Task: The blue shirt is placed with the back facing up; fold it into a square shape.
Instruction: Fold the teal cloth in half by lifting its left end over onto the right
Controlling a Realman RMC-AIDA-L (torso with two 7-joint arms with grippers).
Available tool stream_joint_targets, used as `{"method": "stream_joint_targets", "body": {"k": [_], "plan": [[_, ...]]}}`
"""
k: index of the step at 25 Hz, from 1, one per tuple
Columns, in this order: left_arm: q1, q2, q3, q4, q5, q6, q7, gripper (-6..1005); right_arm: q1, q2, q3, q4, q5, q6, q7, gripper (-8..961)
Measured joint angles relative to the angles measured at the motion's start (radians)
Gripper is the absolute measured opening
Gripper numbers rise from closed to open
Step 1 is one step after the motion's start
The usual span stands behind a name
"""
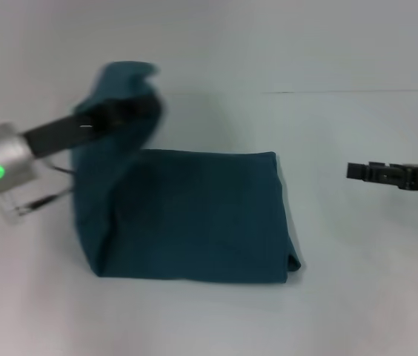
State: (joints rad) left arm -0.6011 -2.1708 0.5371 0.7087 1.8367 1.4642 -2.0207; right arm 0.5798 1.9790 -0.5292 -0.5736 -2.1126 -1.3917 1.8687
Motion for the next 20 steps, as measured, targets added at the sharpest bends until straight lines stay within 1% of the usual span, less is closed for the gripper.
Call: {"method": "stream_joint_targets", "body": {"k": [1,2,4,6,7,8,9,10,12,15,19,20], "plan": [[-0.013,0.000,0.021,-0.042,-0.020,-0.015,0.019,64,-0.007,-0.006,0.000,-0.002,0.000,-0.005,-0.004,778],[-0.033,0.000,0.048,-0.120,-0.045,-0.036,0.055,65,-0.012,-0.011,0.000,-0.003,0.000,-0.009,-0.007,777],[-0.054,-0.001,0.069,-0.235,-0.077,-0.058,0.113,66,-0.024,-0.025,-0.001,-0.003,0.000,-0.015,-0.012,775],[-0.071,-0.003,0.073,-0.355,-0.111,-0.074,0.191,68,-0.038,-0.037,-0.002,0.000,-0.001,-0.018,-0.018,773],[-0.079,-0.004,0.071,-0.444,-0.138,-0.092,0.255,69,-0.043,-0.042,-0.005,0.000,-0.001,-0.018,-0.020,772],[-0.084,-0.004,0.070,-0.488,-0.152,-0.105,0.292,70,-0.046,-0.045,-0.008,0.000,-0.002,-0.018,-0.020,771],[-0.097,-0.005,0.065,-0.581,-0.180,-0.139,0.369,71,-0.050,-0.048,-0.011,-0.001,-0.002,-0.017,-0.021,770],[-0.108,-0.005,0.059,-0.650,-0.198,-0.169,0.429,72,-0.053,-0.050,-0.014,-0.003,-0.003,-0.015,-0.022,769],[-0.125,-0.005,0.039,-0.753,-0.215,-0.218,0.530,74,-0.054,-0.052,-0.016,-0.005,-0.007,-0.008,-0.026,767],[-0.137,-0.005,0.000,-0.841,-0.210,-0.224,0.622,77,-0.048,-0.057,-0.017,-0.005,-0.020,-0.004,-0.032,764],[-0.143,-0.006,-0.007,-0.882,-0.198,-0.184,0.685,81,-0.036,-0.054,-0.025,-0.004,-0.030,0.001,-0.032,760],[-0.144,-0.006,-0.006,-0.882,-0.188,-0.170,0.685,124,-0.033,-0.053,-0.027,-0.004,-0.030,0.005,-0.030,759]]}}
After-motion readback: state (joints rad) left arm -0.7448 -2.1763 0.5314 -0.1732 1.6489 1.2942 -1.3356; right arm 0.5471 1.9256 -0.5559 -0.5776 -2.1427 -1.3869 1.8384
